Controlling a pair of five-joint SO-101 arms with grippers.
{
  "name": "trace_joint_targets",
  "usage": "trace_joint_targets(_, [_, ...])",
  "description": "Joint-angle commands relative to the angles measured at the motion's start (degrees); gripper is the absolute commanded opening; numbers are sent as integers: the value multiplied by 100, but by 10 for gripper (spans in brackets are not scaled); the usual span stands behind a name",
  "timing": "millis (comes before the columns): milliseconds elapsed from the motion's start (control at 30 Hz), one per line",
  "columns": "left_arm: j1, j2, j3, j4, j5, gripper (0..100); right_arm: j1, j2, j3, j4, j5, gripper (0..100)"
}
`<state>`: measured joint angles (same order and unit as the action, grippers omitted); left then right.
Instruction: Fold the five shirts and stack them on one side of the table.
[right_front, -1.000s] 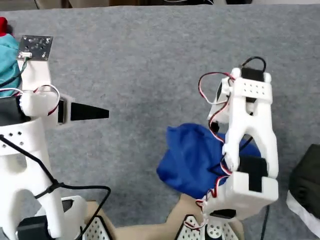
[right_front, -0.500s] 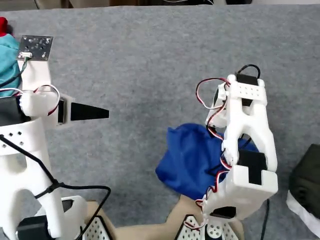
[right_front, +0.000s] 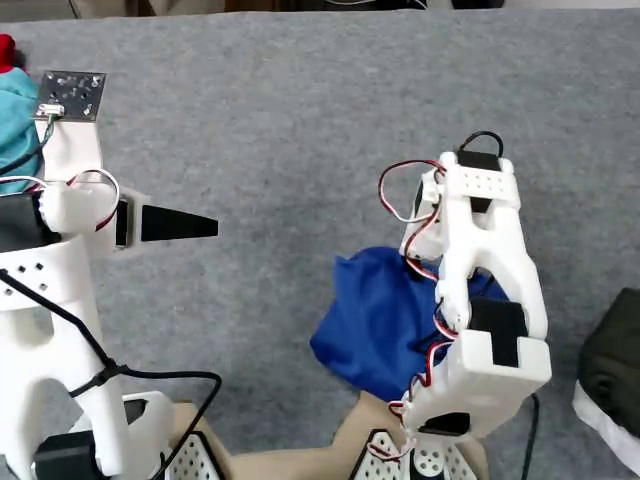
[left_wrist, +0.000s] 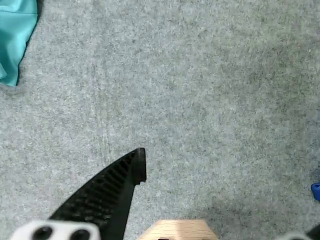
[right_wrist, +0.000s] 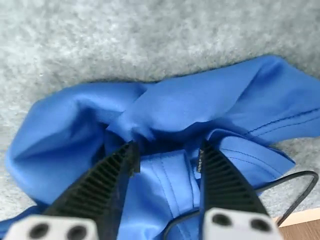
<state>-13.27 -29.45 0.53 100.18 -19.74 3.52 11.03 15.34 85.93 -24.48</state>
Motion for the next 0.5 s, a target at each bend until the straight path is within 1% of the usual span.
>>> trace_joint_targets(0, [-26,-163,9,62,-18,549,-84,-22,4,-18,-44,161])
trace_joint_targets(400, [-26,-154,9,62,-26,549,-40,-22,4,-9,-18,146])
trace_joint_targets(467, [-26,-145,9,62,-26,549,-40,-22,4,-26,220,105])
